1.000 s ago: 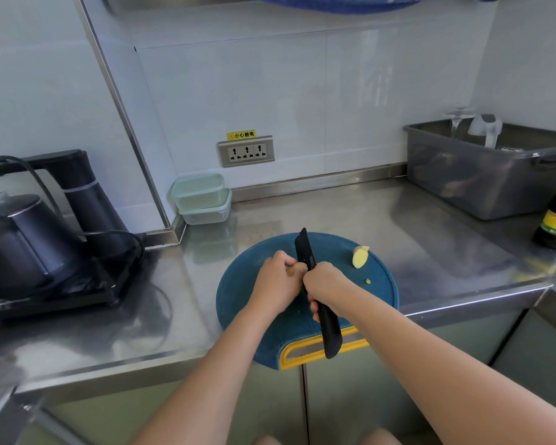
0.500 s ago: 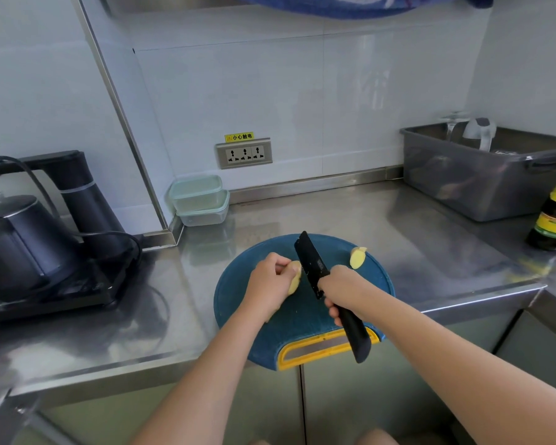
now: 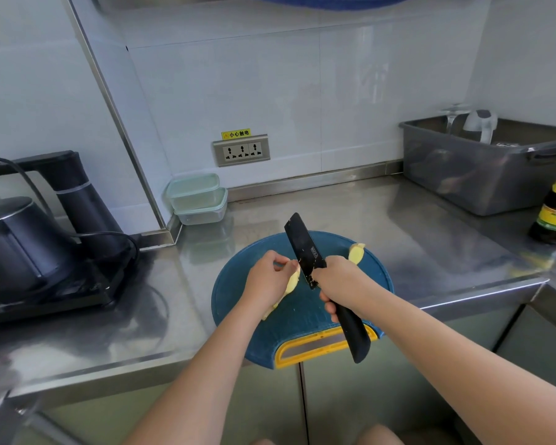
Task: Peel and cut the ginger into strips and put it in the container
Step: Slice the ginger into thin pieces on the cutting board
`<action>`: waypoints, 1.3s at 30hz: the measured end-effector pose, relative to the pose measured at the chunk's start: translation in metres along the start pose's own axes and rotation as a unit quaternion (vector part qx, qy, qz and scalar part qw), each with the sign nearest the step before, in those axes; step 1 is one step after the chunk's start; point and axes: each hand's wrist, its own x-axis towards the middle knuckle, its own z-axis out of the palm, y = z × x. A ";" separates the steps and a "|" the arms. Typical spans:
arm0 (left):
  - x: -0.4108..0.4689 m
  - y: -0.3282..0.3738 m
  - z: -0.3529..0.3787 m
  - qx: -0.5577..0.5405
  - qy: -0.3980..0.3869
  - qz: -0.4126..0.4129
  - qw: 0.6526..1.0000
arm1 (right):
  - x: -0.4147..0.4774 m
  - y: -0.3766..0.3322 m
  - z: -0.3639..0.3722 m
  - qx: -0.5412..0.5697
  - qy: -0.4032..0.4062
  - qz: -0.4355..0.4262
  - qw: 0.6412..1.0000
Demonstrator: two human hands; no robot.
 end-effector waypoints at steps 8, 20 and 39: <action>0.000 -0.001 -0.001 0.009 -0.004 0.002 1.000 | 0.002 0.000 0.005 -0.005 0.003 0.008 1.000; -0.001 -0.002 0.000 0.014 0.010 0.033 0.999 | 0.013 -0.003 0.015 -0.013 0.021 0.054 0.998; 0.000 -0.005 0.001 0.031 0.025 0.045 0.998 | 0.013 -0.001 0.016 -0.054 0.007 0.049 0.997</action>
